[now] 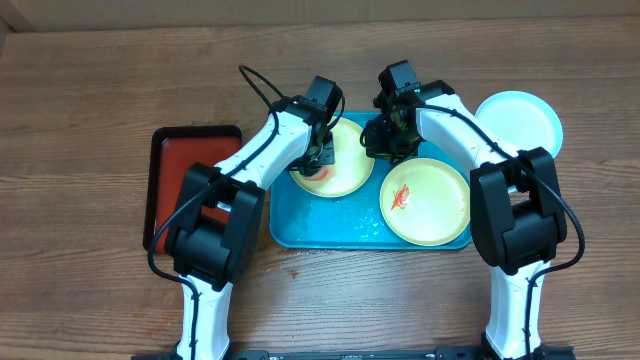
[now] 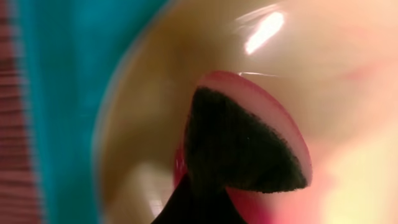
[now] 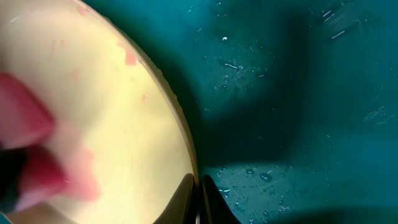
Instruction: Clean dirty plates on tray and stack at the side
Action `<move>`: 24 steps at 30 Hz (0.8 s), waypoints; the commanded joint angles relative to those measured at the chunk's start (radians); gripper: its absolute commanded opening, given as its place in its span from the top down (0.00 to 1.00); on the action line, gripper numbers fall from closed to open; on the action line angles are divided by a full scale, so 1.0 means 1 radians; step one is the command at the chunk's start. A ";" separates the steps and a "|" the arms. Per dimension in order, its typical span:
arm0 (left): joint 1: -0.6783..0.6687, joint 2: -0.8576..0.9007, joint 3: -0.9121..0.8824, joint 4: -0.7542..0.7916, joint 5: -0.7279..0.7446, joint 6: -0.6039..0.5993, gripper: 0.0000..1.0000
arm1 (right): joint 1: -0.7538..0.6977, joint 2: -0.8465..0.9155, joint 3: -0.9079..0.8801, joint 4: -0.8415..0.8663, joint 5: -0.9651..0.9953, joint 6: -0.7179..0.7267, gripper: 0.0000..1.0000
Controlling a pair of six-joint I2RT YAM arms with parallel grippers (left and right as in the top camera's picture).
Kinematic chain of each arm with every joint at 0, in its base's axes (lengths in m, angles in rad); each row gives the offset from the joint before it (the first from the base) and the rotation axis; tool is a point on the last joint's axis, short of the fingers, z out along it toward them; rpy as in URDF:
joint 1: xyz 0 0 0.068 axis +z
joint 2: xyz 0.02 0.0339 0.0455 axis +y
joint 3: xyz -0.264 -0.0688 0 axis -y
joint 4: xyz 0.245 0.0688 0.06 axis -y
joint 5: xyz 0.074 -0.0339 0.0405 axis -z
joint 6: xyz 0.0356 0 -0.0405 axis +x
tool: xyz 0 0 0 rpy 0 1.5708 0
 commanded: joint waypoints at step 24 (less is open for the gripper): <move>0.017 0.167 0.176 0.019 0.294 0.052 0.96 | -0.010 -0.005 0.003 0.008 0.060 0.008 0.96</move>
